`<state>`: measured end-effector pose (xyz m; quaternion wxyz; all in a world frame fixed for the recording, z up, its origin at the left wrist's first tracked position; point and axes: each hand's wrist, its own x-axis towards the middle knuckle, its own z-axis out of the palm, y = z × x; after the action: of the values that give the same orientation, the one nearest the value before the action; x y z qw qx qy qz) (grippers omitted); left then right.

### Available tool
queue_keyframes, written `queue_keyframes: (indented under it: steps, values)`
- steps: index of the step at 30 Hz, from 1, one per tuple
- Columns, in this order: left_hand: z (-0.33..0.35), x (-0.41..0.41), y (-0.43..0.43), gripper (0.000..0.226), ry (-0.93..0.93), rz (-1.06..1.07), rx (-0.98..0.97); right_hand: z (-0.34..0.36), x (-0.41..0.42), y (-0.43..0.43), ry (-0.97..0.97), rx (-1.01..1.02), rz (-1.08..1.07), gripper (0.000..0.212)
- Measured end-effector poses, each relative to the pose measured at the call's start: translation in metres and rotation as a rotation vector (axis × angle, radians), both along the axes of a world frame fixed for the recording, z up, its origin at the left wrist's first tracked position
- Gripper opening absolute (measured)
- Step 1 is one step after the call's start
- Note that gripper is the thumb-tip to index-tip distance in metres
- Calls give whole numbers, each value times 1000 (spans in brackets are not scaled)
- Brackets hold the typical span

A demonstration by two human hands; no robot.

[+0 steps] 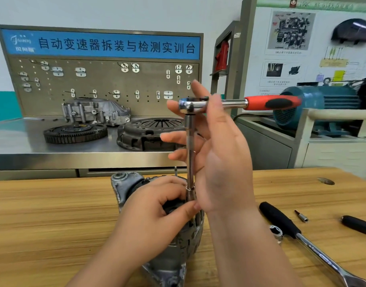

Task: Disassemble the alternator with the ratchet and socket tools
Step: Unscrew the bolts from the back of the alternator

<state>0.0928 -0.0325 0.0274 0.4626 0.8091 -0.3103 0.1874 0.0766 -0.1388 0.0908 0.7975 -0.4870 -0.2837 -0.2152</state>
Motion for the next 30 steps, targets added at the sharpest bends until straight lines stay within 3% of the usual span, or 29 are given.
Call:
queue_keyframes:
  steps: [4,8,14,19,24,30]
  values:
    - [0,-2,-2,30,-11,66,18,1,-3,0,-90,-39,-85,27]
    - [0,-2,-1,31,-15,60,24,1,-2,0,-59,-8,-1,27]
    - [1,-3,0,29,1,-11,0,0,1,-3,73,-7,95,52]
    - [1,-1,0,30,14,15,-9,0,-1,0,-3,-4,-8,24]
    - [1,-2,0,55,33,28,7,2,-3,-2,-66,-26,-88,24]
    - [1,-1,3,50,6,-37,9,-1,-1,-4,44,32,-59,28]
